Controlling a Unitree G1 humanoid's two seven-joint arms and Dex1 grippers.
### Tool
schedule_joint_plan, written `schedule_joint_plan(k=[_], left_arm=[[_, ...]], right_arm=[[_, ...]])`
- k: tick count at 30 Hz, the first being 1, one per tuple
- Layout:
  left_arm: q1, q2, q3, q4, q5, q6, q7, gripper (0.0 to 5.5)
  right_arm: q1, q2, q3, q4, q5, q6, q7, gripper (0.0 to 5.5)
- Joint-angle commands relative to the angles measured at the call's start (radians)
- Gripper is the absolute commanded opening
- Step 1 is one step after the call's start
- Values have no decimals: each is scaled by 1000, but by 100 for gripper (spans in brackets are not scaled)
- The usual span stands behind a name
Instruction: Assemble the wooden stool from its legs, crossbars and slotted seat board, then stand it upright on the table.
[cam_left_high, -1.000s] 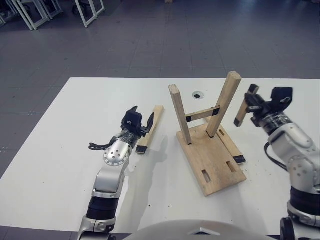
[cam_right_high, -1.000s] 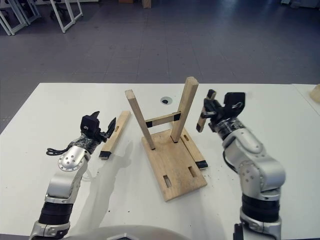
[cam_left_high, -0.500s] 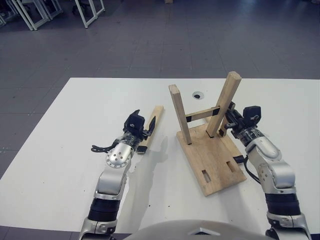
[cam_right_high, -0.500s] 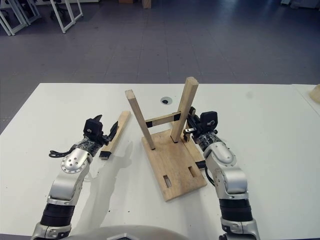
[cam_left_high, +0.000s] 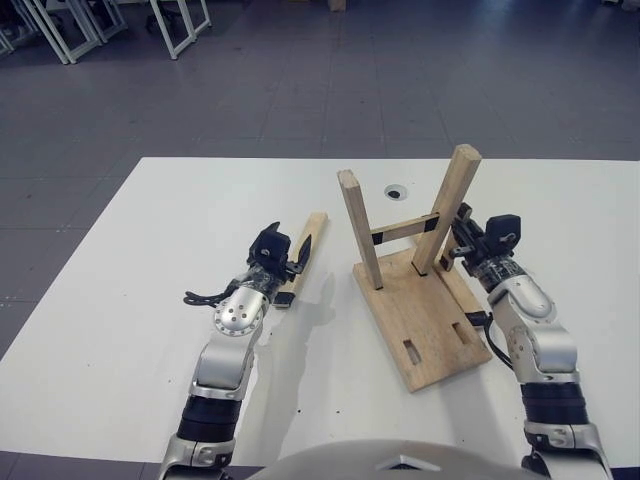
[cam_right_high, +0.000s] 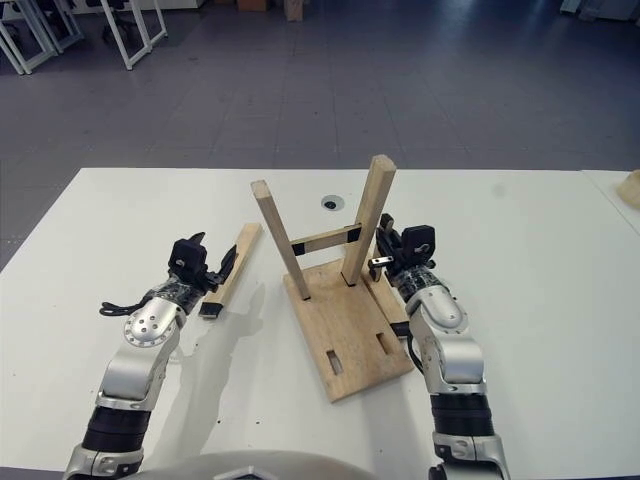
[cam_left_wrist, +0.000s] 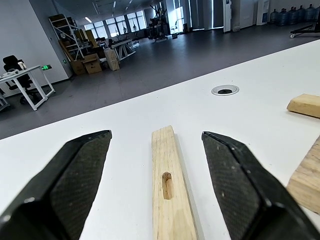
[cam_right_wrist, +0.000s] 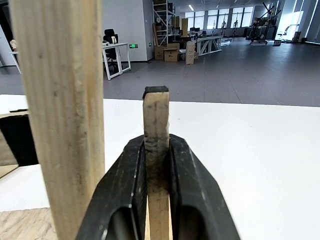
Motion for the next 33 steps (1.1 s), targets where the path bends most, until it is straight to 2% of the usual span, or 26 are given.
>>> schedule_joint_plan(k=[1,5,8,15,22,29,30,33], left_arm=[[-9,-1,-4,5,9,0,1,335],[-9,-6,-8,11,12,-2,4,335],[-1,-12,-12,7,13,0,8,335],[23,-33,-29,-4,18,1,18,335],[34,-37,-34,-9,18,5,29,335],[36,-45,-39,-2,21,0,36,335],[36,-46,-40,-2,22,0,35,335],[37,-46,-39,0,26,0,32,335]], right_arm=[[12,-3,-9,15,-19,7,7,39],[105,36,17,100,-66,-74,5,39],[189,77,-27,166,-100,-192,-61,39],[348,78,-38,344,-179,-374,-87,39],[383,87,-71,171,-115,-346,-78,39],[259,80,-115,-53,-86,-255,-137,39],[249,78,-119,-66,-86,-248,-142,76],[235,74,-133,-89,-85,-229,-146,124]])
